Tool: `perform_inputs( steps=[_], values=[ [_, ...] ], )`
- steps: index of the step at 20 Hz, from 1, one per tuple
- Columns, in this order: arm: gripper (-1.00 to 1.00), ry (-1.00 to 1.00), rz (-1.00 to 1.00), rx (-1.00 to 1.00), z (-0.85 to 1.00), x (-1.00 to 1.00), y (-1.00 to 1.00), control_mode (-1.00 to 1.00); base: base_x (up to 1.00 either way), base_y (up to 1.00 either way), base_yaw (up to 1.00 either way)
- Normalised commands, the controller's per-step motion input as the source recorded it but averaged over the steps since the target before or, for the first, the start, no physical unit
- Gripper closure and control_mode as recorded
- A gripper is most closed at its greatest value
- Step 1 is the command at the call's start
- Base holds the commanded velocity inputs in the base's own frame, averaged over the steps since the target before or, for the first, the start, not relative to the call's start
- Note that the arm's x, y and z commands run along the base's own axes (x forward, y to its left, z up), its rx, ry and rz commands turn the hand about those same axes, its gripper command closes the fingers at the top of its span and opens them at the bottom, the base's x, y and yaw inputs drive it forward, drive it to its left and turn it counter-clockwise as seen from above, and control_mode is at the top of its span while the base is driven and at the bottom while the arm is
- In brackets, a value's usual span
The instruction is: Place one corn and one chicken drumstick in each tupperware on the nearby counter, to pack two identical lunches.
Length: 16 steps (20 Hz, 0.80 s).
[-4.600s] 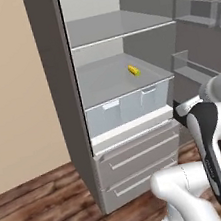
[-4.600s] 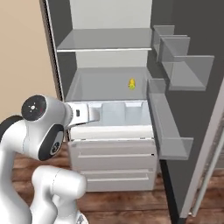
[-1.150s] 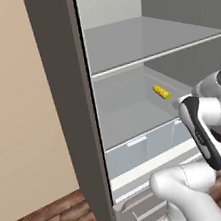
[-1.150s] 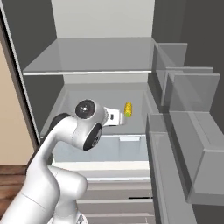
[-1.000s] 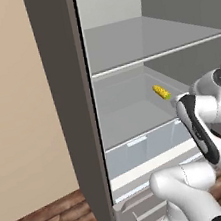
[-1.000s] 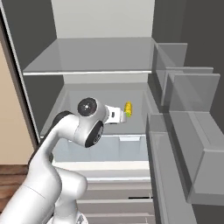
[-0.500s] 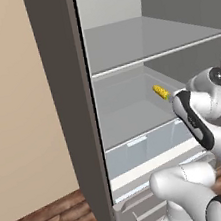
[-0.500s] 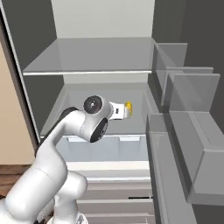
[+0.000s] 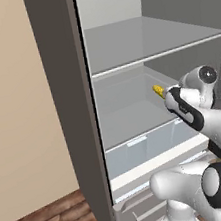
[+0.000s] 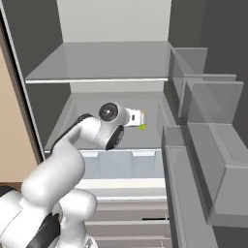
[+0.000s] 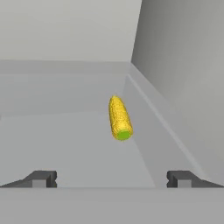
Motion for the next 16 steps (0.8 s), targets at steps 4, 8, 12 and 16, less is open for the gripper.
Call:
perform_inputs(
  steps=[4, 8, 12, 16],
  values=[
    [-1.0, 0.0, 0.0, 0.0, 0.0, 0.54, -0.27, -1.0, 0.0, 0.0, 0.0],
    [-1.0, 0.0, 0.0, 0.0, -0.1, 0.49, -0.27, -1.0, 0.0, 0.0, 0.0],
    [-1.0, 0.0, 0.0, 0.0, -0.31, 0.45, -0.03, -1.0, 0.0, 0.0, 0.0],
    [-1.0, 0.02, 0.02, 0.0, -0.28, 0.39, 0.0, -1.0, 0.0, 0.0, 0.0]
  ],
)
